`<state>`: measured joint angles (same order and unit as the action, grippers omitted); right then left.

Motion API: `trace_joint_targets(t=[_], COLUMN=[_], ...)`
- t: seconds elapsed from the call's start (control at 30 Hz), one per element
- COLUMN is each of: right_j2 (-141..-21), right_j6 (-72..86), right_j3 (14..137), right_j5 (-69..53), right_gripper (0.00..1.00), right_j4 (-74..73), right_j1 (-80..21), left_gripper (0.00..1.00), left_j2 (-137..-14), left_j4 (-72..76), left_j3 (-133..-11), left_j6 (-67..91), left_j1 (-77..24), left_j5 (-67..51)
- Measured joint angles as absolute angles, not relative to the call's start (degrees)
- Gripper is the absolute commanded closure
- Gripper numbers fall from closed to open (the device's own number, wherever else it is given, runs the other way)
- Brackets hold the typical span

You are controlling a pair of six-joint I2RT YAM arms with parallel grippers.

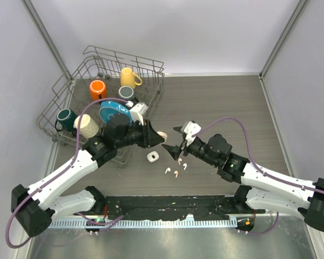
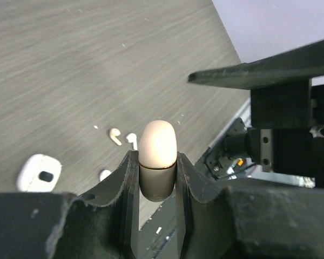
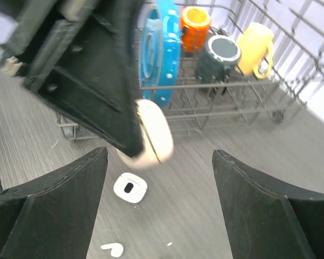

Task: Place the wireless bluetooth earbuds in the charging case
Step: Pick up the charging case at the center of the board.

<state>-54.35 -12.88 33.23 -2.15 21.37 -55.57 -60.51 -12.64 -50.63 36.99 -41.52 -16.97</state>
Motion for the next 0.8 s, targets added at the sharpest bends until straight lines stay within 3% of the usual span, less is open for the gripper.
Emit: trace_joint_targets(t=[0.17,0.3,0.43,0.6,0.8], right_j2=[-54.3,-58.0,-58.5,-57.9,-57.9], right_j6=[3.9,14.8,30.1,51.6,70.9], right_j3=[41.8,52.4,53.2,44.8,37.1], right_j5=[10.2,11.4,2.5,-13.4,-25.2], right_gripper=[0.14,0.17,0.21,0.24,0.23], right_j4=[6.8,-3.0,-6.0,-1.0,10.4], right_j1=[-55.1,-53.0,-45.2,-31.6,-30.8], left_gripper=[1.0,1.0,1.0,1.0,1.0], left_j2=[-53.3,-46.6,-43.0,-42.1,-41.4], left_j4=[-13.8,-10.8,-5.9,2.1,15.3], left_j3=[-48.3,-44.8,-40.4,-35.4,-28.4], left_j6=[33.6,30.5,27.4,24.4,21.2], left_j1=[-41.5,-41.5,-41.5,-41.5,-41.6], left_j5=[-10.0,-6.9,-6.5,-8.2,-12.8])
